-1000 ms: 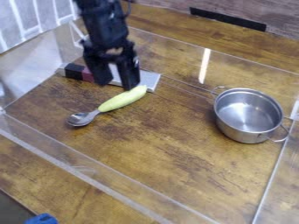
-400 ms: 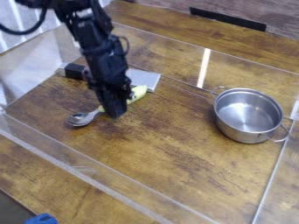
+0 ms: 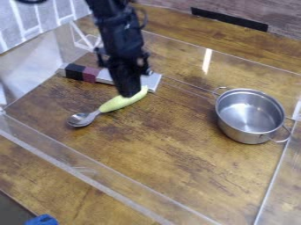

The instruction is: Put the spoon into the silver pot

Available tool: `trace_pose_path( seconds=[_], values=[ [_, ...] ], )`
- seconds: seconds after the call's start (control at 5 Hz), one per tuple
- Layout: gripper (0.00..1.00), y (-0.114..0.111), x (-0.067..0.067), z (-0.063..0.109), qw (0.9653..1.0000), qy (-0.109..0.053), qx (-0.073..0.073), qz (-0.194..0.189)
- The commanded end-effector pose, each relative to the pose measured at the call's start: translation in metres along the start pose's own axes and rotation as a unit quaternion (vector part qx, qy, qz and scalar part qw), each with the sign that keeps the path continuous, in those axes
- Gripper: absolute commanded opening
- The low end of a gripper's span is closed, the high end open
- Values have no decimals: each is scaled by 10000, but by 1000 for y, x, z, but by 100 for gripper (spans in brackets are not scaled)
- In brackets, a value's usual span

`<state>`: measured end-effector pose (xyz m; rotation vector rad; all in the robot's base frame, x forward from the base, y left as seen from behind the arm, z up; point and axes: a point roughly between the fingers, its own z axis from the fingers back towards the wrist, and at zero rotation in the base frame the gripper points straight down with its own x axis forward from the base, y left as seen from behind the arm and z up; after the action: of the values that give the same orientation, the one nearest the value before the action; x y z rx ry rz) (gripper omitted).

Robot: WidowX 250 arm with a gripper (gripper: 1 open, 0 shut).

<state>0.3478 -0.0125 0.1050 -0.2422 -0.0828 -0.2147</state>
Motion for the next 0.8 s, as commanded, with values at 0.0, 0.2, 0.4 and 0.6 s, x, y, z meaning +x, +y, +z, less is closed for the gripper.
trace_pose_path(
  seconds=[0.0,0.2,0.4,0.6],
  values=[
    [0,-22,14,49,9982,-595,62,106],
    [0,-26,12,54,9972,-677,42,301],
    [100,-33,12,40,9959,-684,65,583],
    [100,-47,14,26,9941,-719,84,812]
  ],
)
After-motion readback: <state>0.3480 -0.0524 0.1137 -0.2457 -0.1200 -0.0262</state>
